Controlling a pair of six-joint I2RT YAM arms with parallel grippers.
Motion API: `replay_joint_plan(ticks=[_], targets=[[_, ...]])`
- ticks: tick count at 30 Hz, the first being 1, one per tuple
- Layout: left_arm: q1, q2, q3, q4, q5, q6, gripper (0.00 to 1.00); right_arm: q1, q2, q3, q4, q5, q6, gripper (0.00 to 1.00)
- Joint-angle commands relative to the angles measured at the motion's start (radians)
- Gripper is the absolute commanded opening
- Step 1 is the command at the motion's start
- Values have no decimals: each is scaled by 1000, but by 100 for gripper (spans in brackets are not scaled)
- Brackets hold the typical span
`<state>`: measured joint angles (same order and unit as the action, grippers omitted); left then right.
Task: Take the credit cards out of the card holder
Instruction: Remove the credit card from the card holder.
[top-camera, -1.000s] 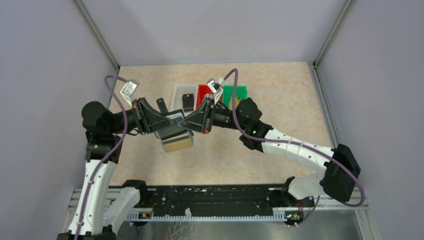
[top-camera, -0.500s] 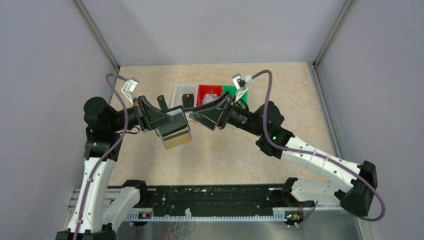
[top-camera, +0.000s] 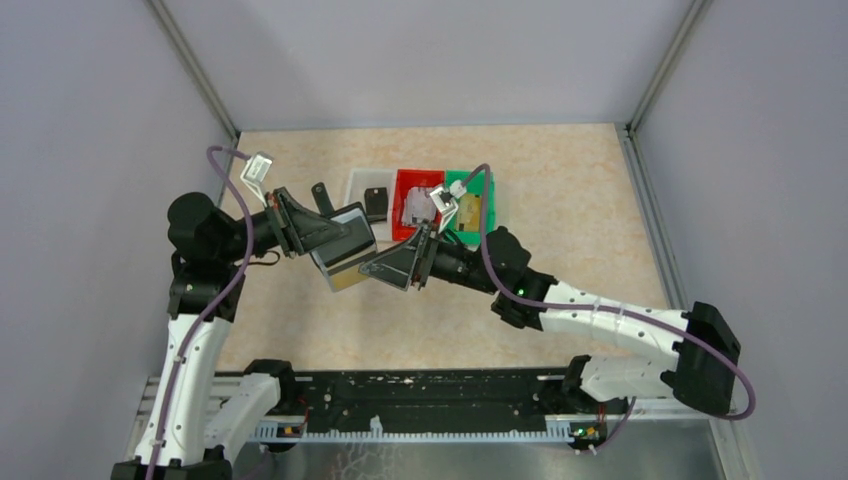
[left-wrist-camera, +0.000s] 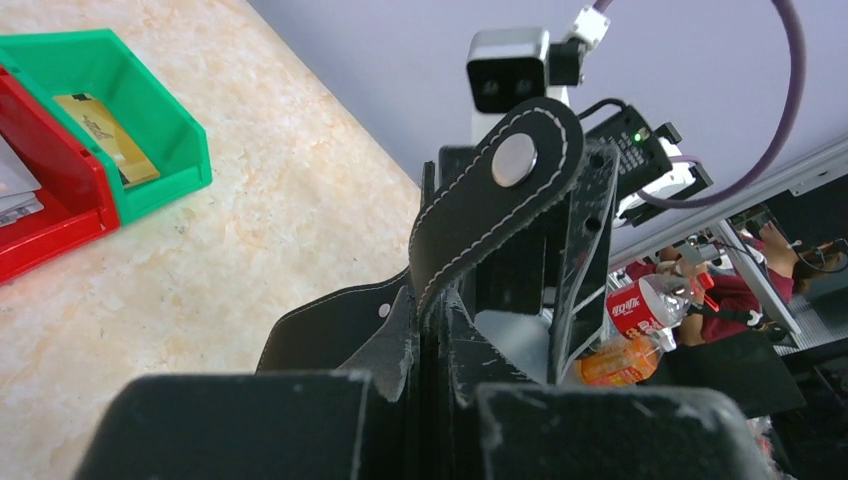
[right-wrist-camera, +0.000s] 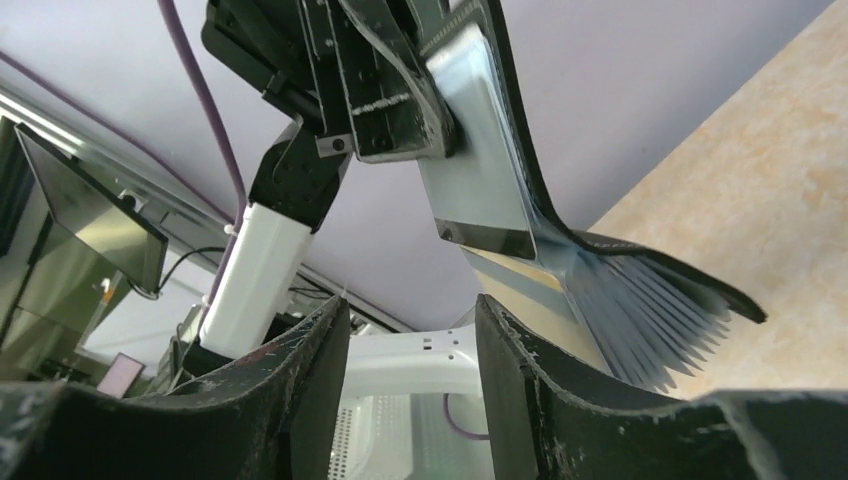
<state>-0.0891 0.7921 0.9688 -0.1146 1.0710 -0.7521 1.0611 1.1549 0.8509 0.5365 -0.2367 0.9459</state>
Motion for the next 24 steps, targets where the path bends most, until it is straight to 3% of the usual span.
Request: replay_joint_plan(ticks=[1, 20, 24], targets=[[2, -13, 46, 9, -32, -31, 0, 29, 38, -5, 149, 26, 43, 49], [3, -2, 78, 45, -26, -128, 0, 25, 244, -15, 556, 117, 192, 39], [3, -5, 78, 49, -28, -146, 0, 22, 280, -17, 668, 125, 232, 32]])
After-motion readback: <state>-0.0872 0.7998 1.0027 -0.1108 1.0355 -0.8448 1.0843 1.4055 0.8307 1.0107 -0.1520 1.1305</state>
